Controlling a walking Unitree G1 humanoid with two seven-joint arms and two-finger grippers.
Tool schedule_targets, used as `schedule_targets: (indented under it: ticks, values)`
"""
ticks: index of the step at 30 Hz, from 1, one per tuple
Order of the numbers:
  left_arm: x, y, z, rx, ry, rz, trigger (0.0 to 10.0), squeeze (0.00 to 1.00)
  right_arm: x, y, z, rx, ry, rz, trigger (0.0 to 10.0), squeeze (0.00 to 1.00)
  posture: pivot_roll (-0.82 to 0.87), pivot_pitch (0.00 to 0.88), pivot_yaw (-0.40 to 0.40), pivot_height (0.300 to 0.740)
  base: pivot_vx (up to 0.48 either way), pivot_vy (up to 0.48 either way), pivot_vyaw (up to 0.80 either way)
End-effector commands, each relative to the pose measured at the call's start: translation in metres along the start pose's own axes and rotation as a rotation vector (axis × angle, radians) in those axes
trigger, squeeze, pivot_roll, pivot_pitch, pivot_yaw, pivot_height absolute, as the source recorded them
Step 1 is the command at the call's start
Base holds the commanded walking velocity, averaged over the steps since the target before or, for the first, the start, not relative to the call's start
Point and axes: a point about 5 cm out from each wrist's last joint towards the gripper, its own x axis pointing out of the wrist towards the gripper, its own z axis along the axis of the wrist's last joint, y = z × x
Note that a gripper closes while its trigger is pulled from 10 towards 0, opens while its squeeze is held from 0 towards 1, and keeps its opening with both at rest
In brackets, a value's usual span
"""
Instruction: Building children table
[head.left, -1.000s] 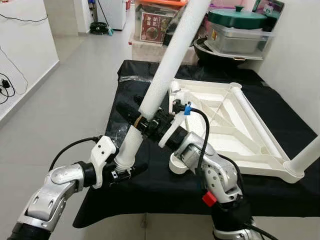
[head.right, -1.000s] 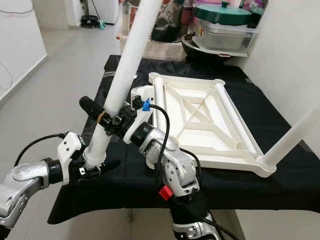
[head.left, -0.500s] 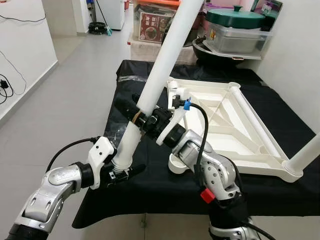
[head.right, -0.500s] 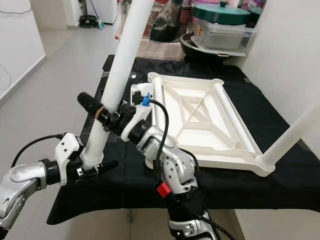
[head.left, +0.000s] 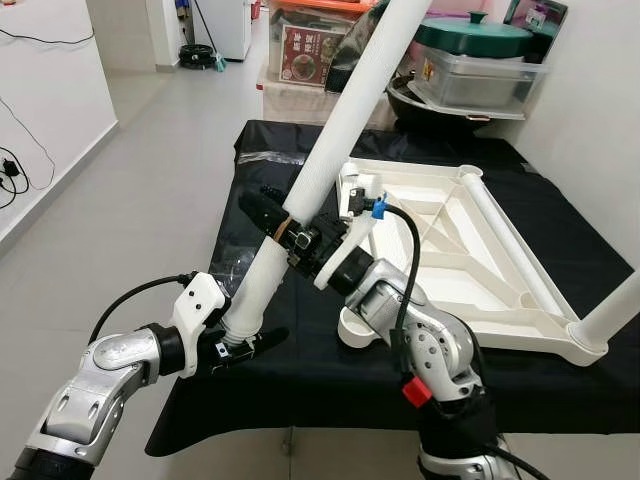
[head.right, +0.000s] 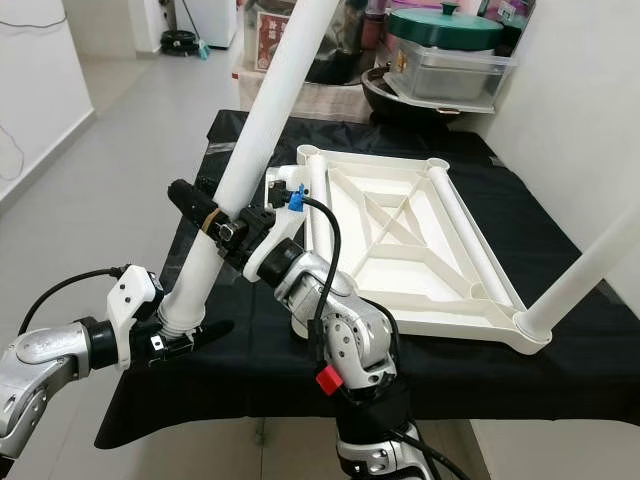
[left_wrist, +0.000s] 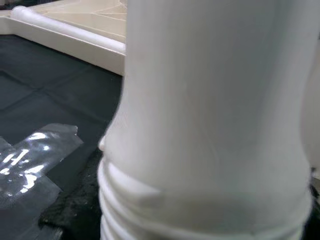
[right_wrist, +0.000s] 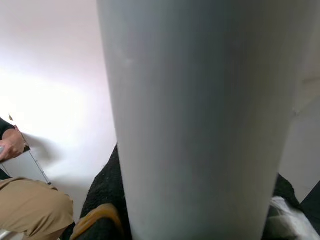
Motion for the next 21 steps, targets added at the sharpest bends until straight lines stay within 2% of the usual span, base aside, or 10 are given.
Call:
schedule_targets:
  ticks: [1,9,10,12,14,16,17,19,20,21]
  values:
    - [0.003,0.004,0.002,0.031,-0.013,0.043,10.0,1.00,-0.001,0.001,0.004,0.000,-0.015,0.005,0.0,0.00,0.06,0.000,-0.097,0.740,0.000,0.000,0.00]
    - [0.002,0.009,0.007,0.024,-0.067,0.114,10.0,1.00,-0.002,-0.015,0.018,-0.074,-0.041,-0.050,0.0,0.00,0.06,0.000,-0.099,0.740,0.000,0.000,0.00]
    - [0.002,0.002,0.010,0.000,-0.100,0.112,10.0,1.00,-0.005,-0.034,0.033,-0.143,-0.054,-0.117,0.0,0.00,0.06,0.000,-0.104,0.740,0.000,0.000,0.00]
    - [0.002,0.002,0.010,0.000,-0.100,0.112,10.0,1.00,-0.005,-0.034,0.033,-0.143,-0.054,-0.117,0.0,0.00,0.06,0.000,-0.104,0.740,0.000,0.000,0.00]
    - [0.003,-0.005,0.011,-0.019,-0.113,0.099,10.0,1.00,-0.008,-0.045,0.043,-0.198,-0.060,-0.160,0.0,0.00,0.06,0.000,-0.106,0.740,0.000,0.000,0.00]
    - [0.003,-0.013,0.013,-0.041,-0.135,0.113,10.0,1.00,-0.014,-0.063,0.062,-0.313,-0.072,-0.249,0.0,0.00,0.06,0.000,-0.107,0.740,0.000,0.000,0.00]
    - [0.003,-0.013,0.013,-0.041,-0.135,0.113,10.0,1.00,-0.014,-0.063,0.062,-0.313,-0.072,-0.249,0.0,0.00,0.06,0.000,-0.107,0.740,0.000,0.000,0.00]
    - [0.002,-0.018,0.013,-0.056,-0.149,0.141,10.0,1.00,-0.022,-0.077,0.075,-0.427,-0.064,-0.325,0.0,0.00,0.07,0.000,-0.110,0.740,0.000,0.000,0.00]
    - [0.001,-0.020,0.013,-0.067,-0.154,0.159,10.0,0.85,-0.027,-0.082,0.079,-0.455,-0.058,-0.345,0.0,0.00,0.07,0.000,-0.110,0.740,0.000,0.000,0.00]
    - [0.000,-0.022,0.011,-0.083,-0.158,0.175,10.0,0.00,-0.032,-0.086,0.082,-0.467,-0.053,-0.355,0.0,0.00,0.07,0.000,-0.110,0.740,0.000,0.000,0.00]
